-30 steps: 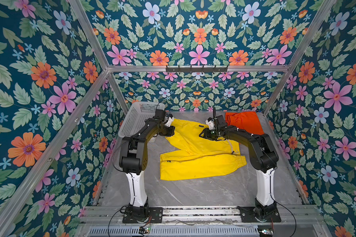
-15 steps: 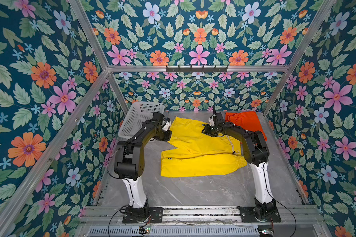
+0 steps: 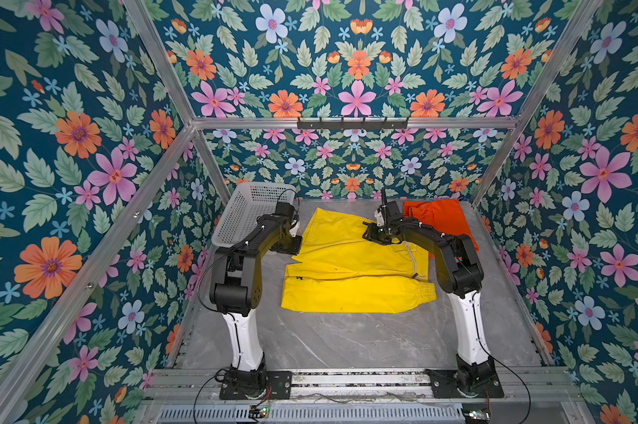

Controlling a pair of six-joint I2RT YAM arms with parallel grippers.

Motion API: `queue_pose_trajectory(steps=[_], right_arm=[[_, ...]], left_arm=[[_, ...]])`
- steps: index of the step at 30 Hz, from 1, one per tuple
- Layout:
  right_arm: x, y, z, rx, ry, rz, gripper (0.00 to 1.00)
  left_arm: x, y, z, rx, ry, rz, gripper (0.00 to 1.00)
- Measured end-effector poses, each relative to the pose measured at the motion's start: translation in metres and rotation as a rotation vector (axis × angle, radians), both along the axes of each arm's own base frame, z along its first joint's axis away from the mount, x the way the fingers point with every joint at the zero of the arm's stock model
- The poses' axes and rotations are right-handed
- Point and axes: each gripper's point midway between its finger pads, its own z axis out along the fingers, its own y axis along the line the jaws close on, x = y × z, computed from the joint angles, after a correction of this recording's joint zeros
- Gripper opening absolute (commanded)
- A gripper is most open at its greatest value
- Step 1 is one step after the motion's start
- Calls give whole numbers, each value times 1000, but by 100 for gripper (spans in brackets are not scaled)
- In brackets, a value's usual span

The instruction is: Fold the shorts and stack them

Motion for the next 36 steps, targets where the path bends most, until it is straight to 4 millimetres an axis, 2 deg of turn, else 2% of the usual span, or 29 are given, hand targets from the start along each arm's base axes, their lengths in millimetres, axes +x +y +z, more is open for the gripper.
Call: queue_pose_trajectory(steps=[3, 5, 7, 10, 14, 18, 22, 27, 29, 31, 33, 36], right_arm=[[-6, 15, 27, 25, -40, 51, 49], [-9, 20, 54, 50, -85, 72, 49], [-14, 18, 83, 68, -130, 73, 49], [-26, 12, 104, 80, -164, 74, 49], [-57, 3, 93, 77, -118, 82, 49], [-82, -7, 68, 56, -54, 77, 49], [-97, -19, 40, 16, 4, 57, 49], [-105, -46, 14, -12, 63, -7, 49], [-108, -56, 13, -15, 76, -36, 49], [-109, -56, 28, -5, 46, -34, 49], [-108, -55, 54, 11, -15, -22, 49], [-116, -59, 93, 30, -101, -8, 50]], left_arm=[[3, -5, 29, -32, -63, 8, 45], [4, -14, 52, -64, -120, 3, 41], [2, -29, 70, -107, -167, -21, 38], [-4, -58, 74, -171, -182, -64, 36], [-12, -100, 44, -214, -126, -118, 35], [-10, -123, 3, -214, -58, -137, 34], [-7, -127, -32, -189, -4, -119, 34], [-10, -113, -49, -134, 16, -91, 37], [-11, -106, -48, -115, 6, -76, 40], [-16, -100, -40, -108, 1, -69, 42], [-18, -96, -20, -117, -35, -58, 43], [-24, -94, 29, -172, -134, -44, 44]])
